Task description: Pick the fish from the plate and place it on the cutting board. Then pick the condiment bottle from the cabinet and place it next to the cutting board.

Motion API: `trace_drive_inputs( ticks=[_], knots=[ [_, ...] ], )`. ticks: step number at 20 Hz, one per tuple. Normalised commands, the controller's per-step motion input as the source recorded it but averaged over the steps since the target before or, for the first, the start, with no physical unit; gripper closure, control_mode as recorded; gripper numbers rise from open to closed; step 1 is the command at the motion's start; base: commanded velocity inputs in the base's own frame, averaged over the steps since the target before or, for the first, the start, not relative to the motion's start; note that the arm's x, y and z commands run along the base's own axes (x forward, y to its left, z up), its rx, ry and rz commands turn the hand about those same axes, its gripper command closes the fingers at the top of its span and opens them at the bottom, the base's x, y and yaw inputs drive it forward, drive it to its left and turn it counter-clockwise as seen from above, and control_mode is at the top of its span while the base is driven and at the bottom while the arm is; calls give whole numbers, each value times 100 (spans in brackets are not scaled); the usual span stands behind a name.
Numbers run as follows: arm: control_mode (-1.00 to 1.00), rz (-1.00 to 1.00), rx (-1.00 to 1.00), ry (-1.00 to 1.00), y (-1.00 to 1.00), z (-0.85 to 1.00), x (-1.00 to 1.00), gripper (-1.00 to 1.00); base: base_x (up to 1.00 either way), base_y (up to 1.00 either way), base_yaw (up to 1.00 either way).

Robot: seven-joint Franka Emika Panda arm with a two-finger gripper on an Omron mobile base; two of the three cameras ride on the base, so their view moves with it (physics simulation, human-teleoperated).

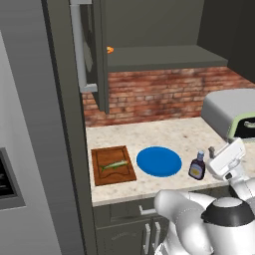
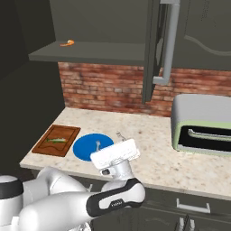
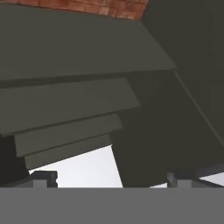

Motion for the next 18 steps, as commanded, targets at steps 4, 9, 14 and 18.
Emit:
trace_drive_inputs(
  ticks=[4, 9, 14, 18],
  knots=[
    [-100, 16, 0, -27, -1, 26, -10, -100, 0, 0, 0],
    [-100, 14, -2, -29, -15, 31, -14, -100, 0, 0, 0],
    [-100, 11, -9, -27, -41, 28, -28, -100, 0, 0, 0],
    [-100, 5, -16, -18, -56, 15, -45, -100, 0, 0, 0]
  ],
)
